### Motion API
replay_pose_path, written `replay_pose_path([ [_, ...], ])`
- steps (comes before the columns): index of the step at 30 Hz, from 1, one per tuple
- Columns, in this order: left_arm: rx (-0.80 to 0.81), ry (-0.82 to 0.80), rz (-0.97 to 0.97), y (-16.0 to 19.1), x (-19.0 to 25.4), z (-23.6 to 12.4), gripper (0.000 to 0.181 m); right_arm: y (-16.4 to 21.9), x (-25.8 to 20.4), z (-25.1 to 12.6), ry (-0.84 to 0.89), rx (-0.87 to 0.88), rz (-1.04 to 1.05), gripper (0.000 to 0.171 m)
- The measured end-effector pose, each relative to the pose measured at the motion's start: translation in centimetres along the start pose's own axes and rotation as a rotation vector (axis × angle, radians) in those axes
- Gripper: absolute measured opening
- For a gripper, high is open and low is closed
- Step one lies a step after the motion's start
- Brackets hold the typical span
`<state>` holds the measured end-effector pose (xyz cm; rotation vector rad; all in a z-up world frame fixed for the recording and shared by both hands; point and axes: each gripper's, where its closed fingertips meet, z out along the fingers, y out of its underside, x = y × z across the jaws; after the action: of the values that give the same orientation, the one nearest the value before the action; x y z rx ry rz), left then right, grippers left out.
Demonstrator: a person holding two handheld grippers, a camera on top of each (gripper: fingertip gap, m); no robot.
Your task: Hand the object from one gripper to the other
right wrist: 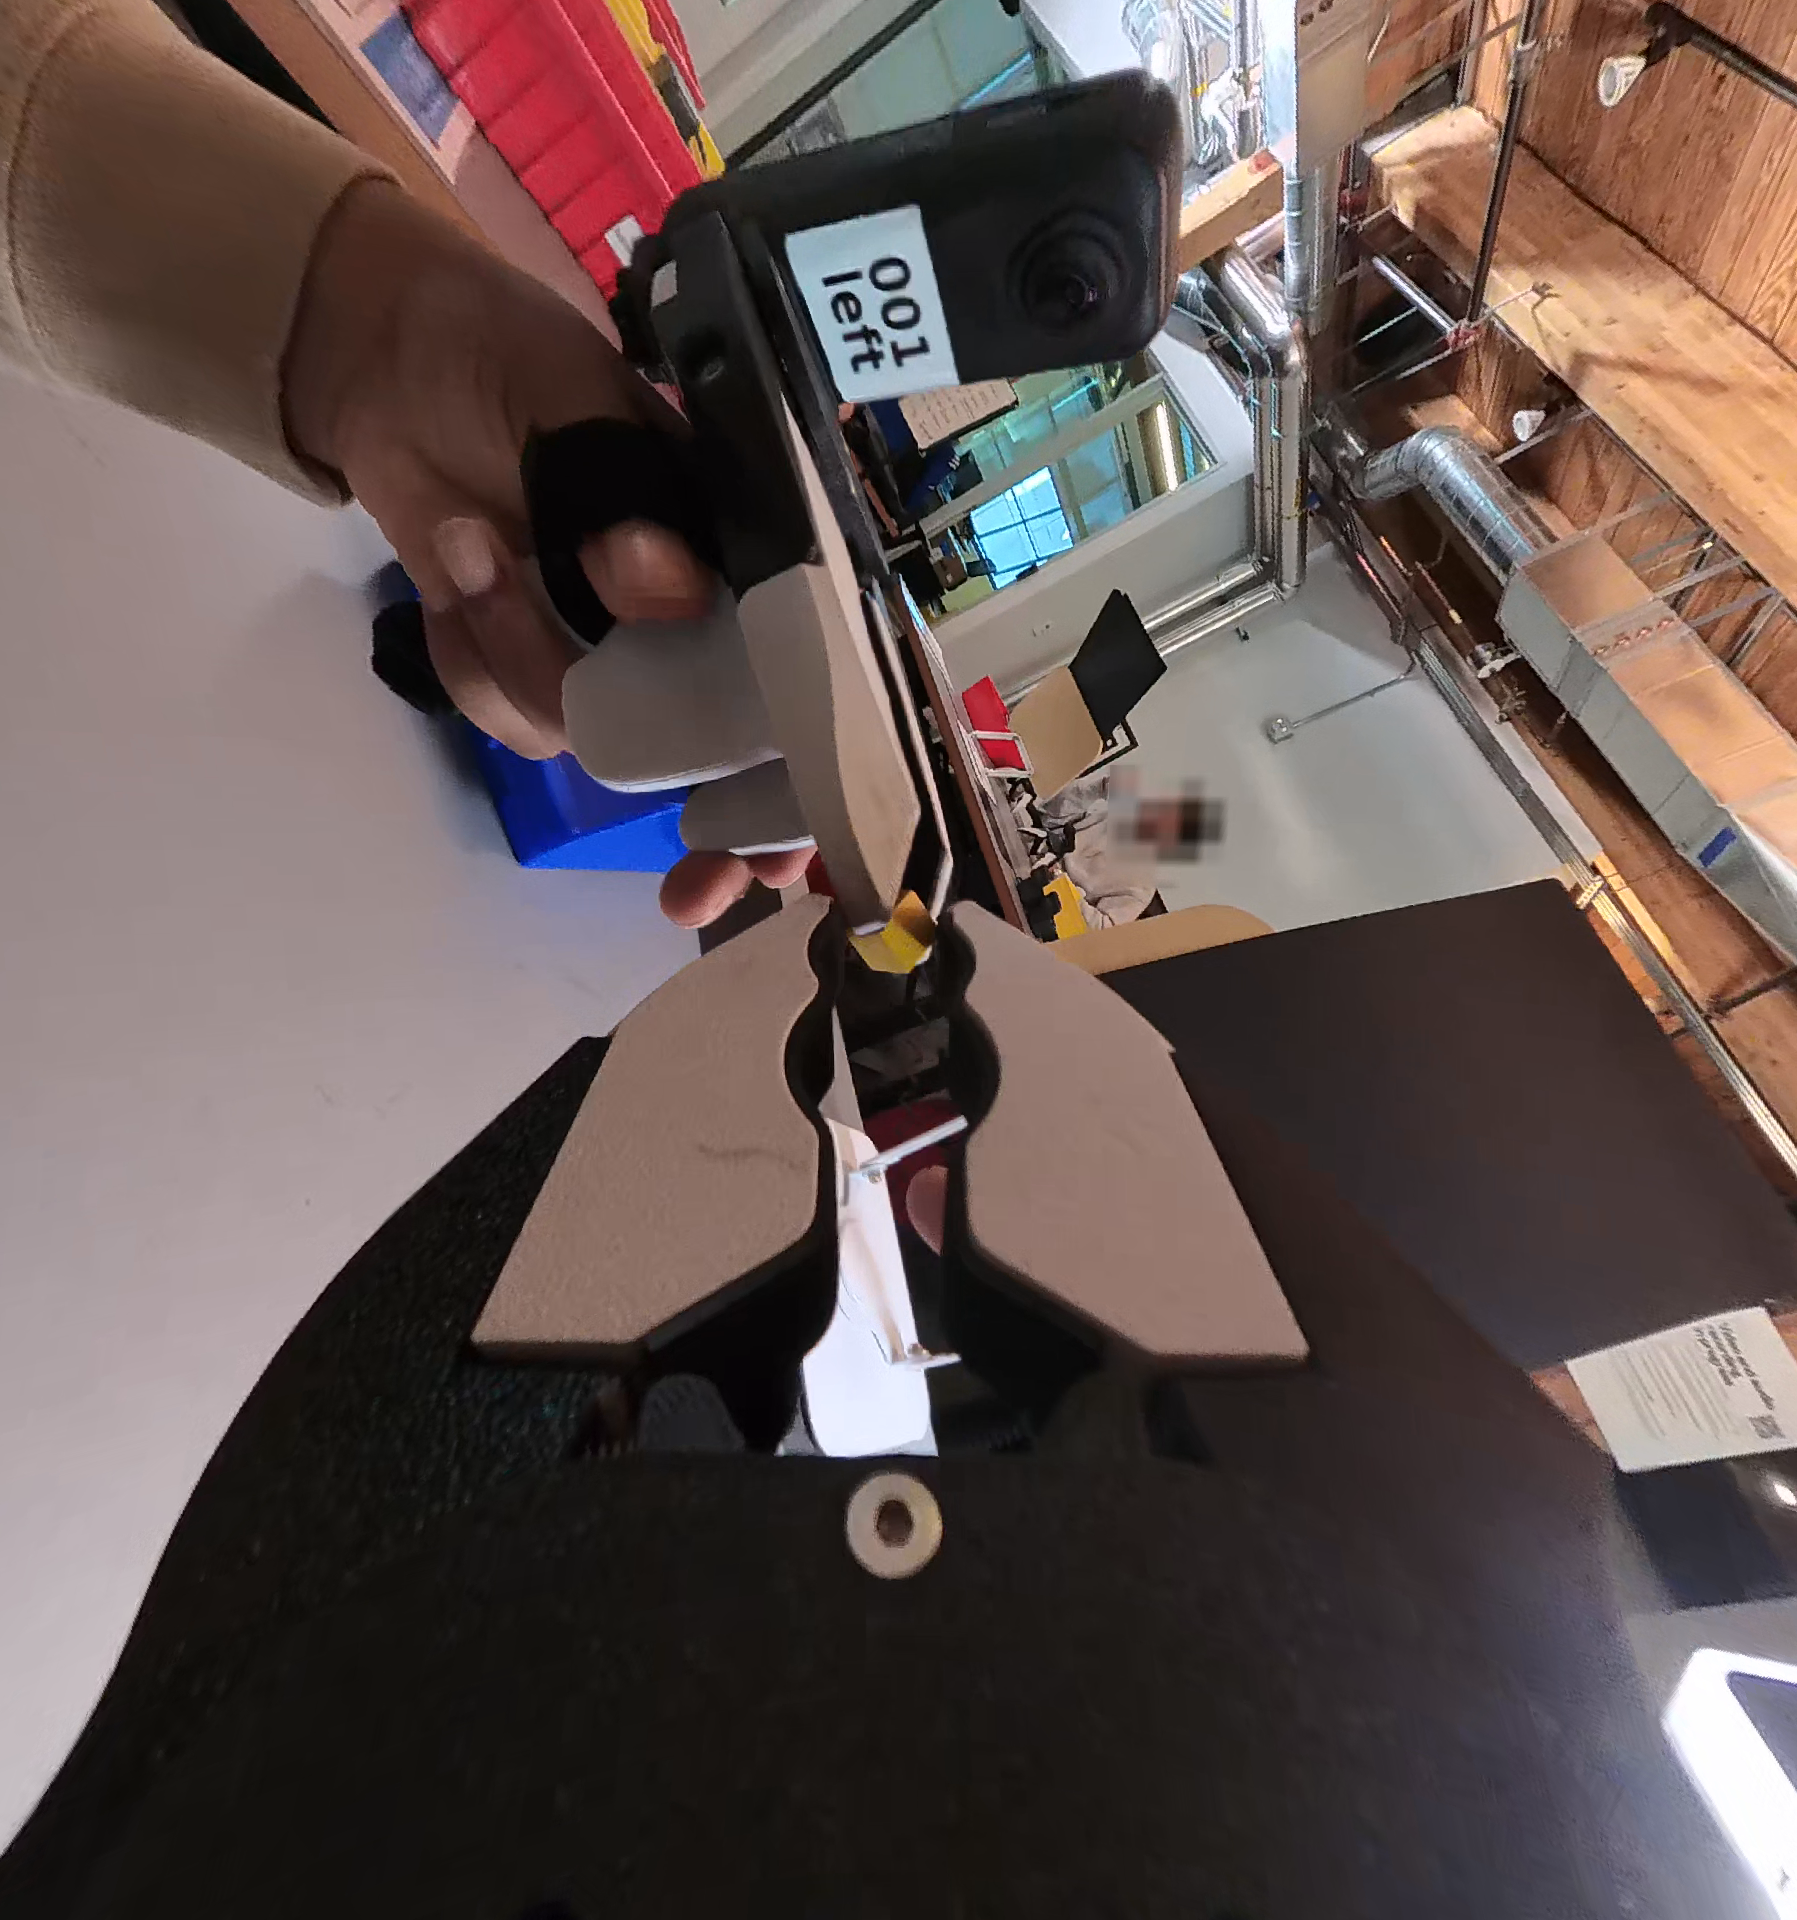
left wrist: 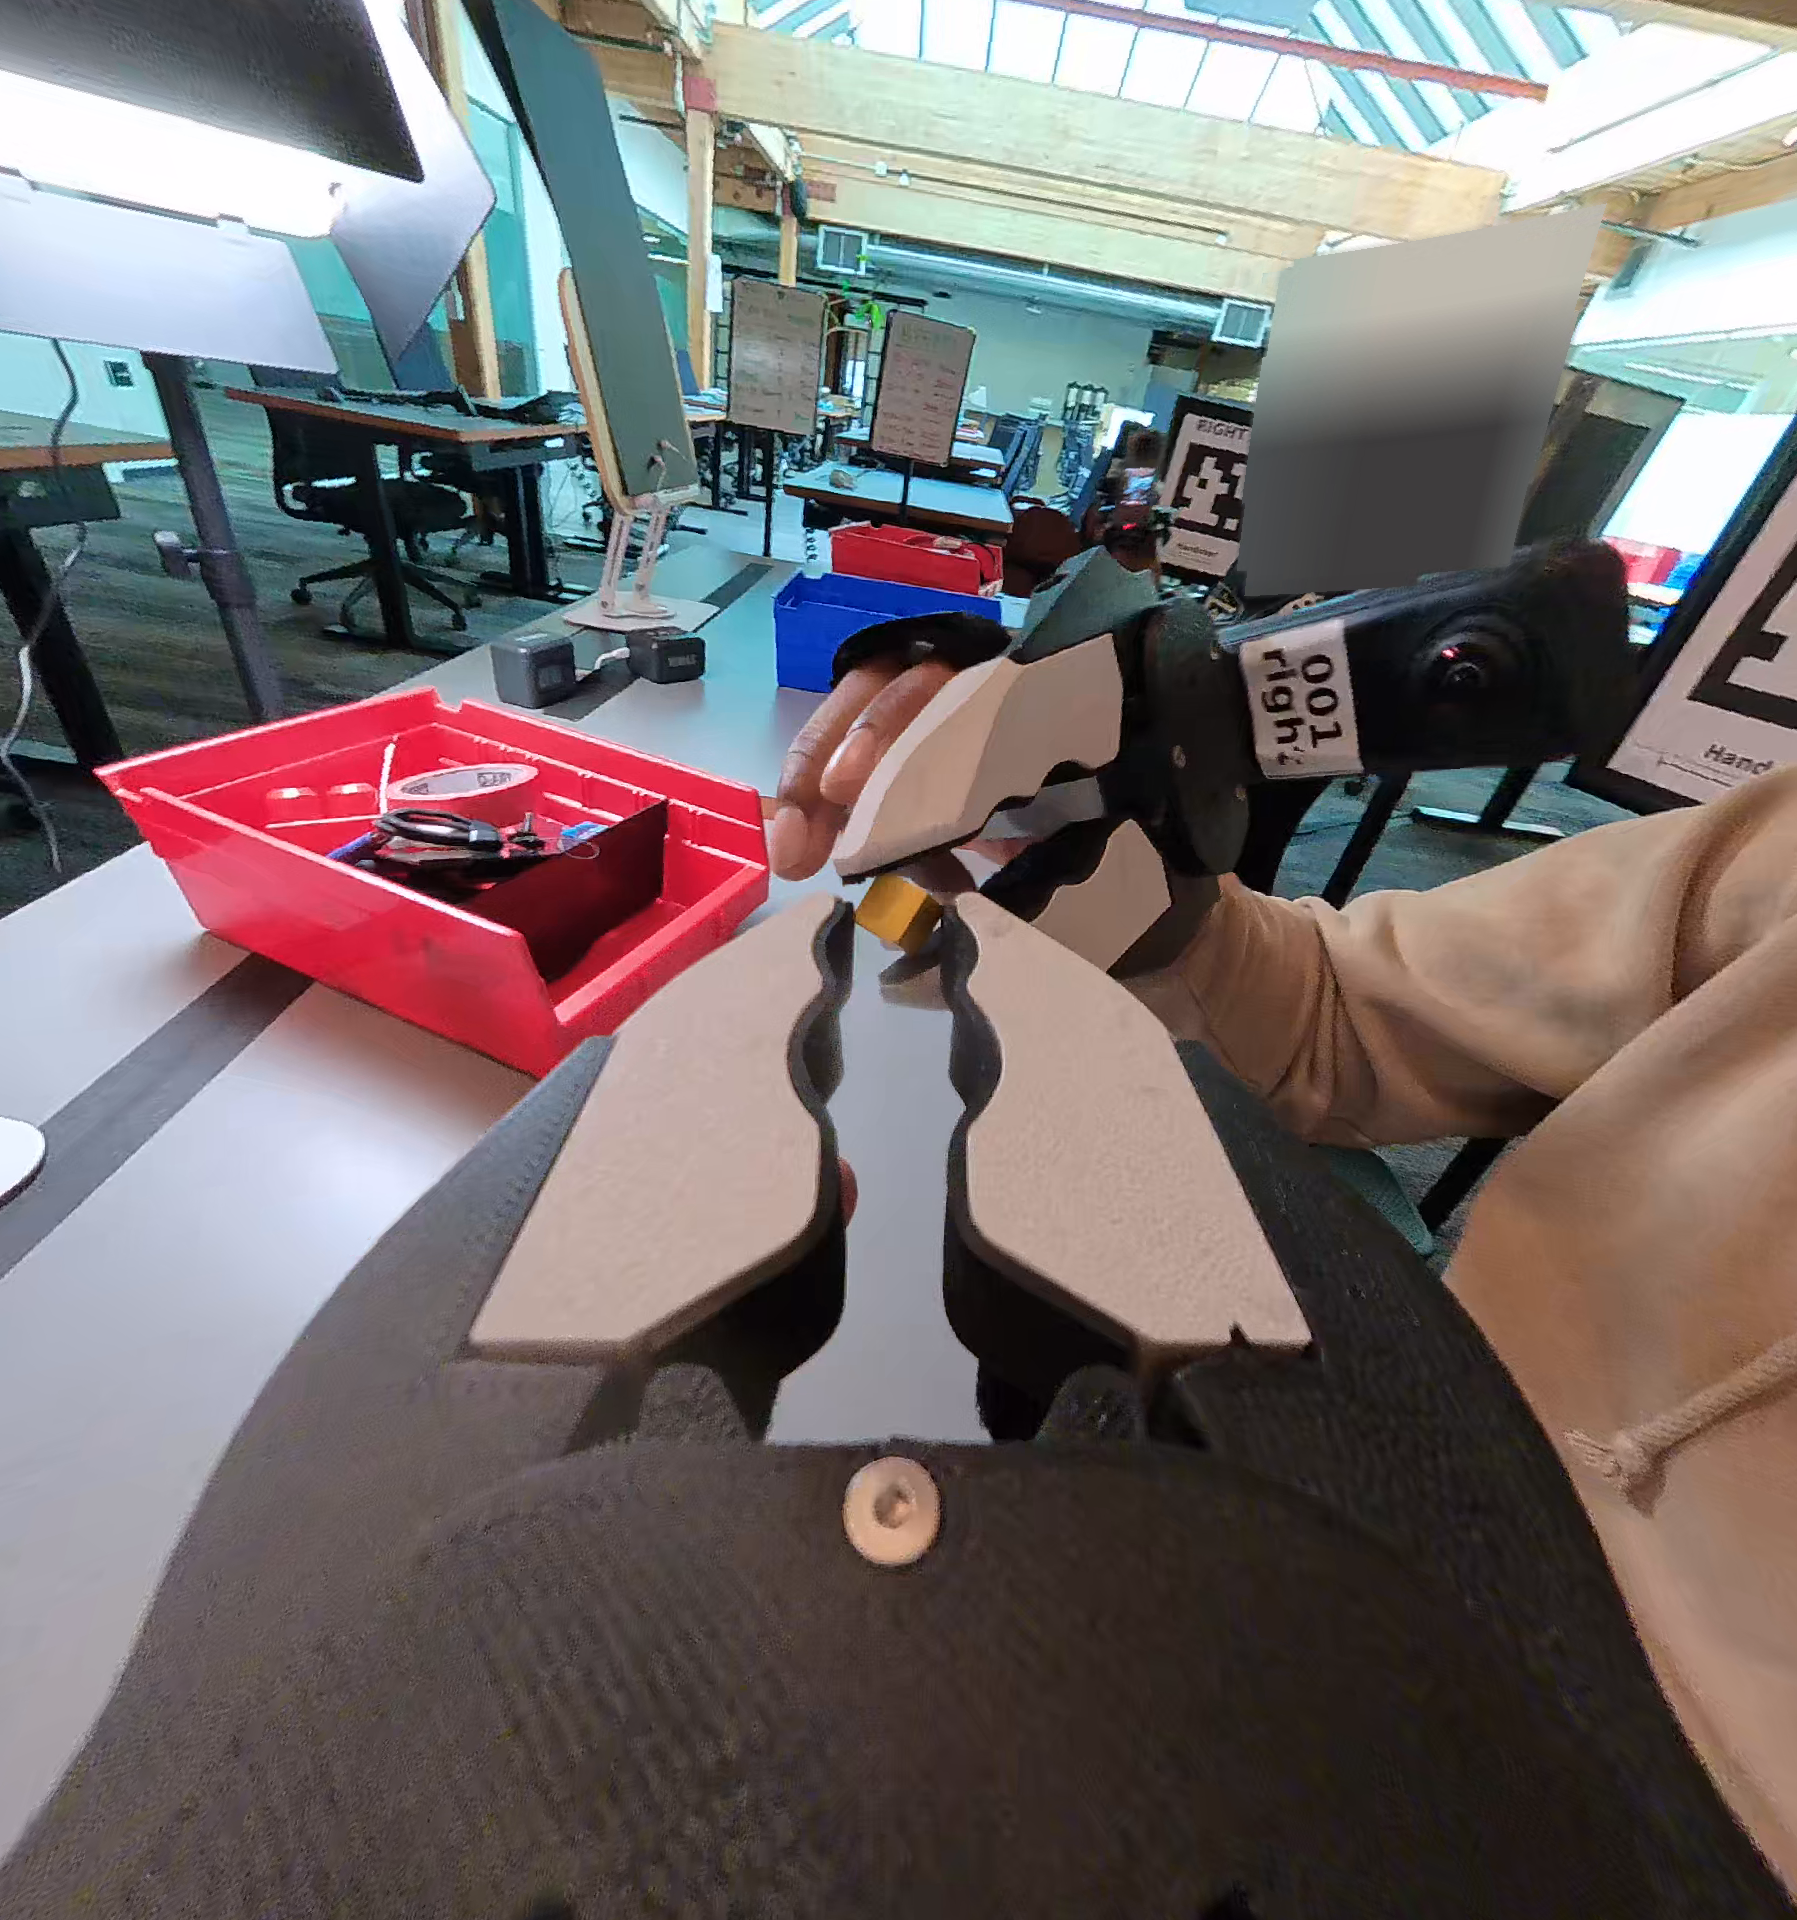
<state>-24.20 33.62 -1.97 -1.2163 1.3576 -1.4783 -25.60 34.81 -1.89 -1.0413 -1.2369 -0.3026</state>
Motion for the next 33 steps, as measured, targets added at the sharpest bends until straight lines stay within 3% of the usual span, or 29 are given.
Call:
replay_pose_path([
  [3,0.064,-0.018,0.063,-1.1,-0.3,-0.7,0.012,-0.6,0.5,-0.4,-0.027,0.063,0.144,0.021],
  [5,0.131,-0.076,0.187,-2.3,-0.5,-1.5,0.012,-0.6,0.9,-0.7,-0.115,0.11,0.395,0.035],
  [8,0.141,-0.218,0.481,-2.8,-0.5,-1.9,0.012,-0.1,1.6,-0.9,-0.266,0.183,0.839,0.042],
  [12,0.098,-0.344,0.871,-1.9,0.1,-1.1,0.012,-0.1,1.7,-0.5,-0.415,0.281,1.239,0.037],
  [14,0.053,-0.383,0.974,-1.3,0.0,-0.5,0.012,-0.6,1.1,-0.5,-0.492,0.306,1.306,0.033],
  [16,0.029,-0.406,1.041,-0.9,-0.1,-0.2,0.012,-0.9,0.5,-0.3,-0.535,0.289,1.33,0.017],
  [18,0.035,-0.403,1.03,-0.9,-0.1,-0.2,0.012,-1.0,0.3,-0.4,-0.53,0.277,1.301,0.013],
  [21,0.113,-0.325,0.771,-1.6,-0.4,-0.9,0.018,-0.7,1.4,-1.0,-0.416,0.277,1.136,0.011],
  [27,0.183,0.037,-0.026,-1.9,-0.1,-0.7,0.029,0.0,1.5,-0.9,-0.032,0.11,0.286,0.011],
  [29,0.128,0.09,-0.132,-1.1,0.0,-0.4,0.025,0.1,0.4,-0.2,0.009,0.048,0.084,0.01],
  [33,0.027,0.084,-0.12,0.3,0.0,0.1,0.014,-0.3,-0.5,0.4,0.026,0.039,-0.027,0.01],
])
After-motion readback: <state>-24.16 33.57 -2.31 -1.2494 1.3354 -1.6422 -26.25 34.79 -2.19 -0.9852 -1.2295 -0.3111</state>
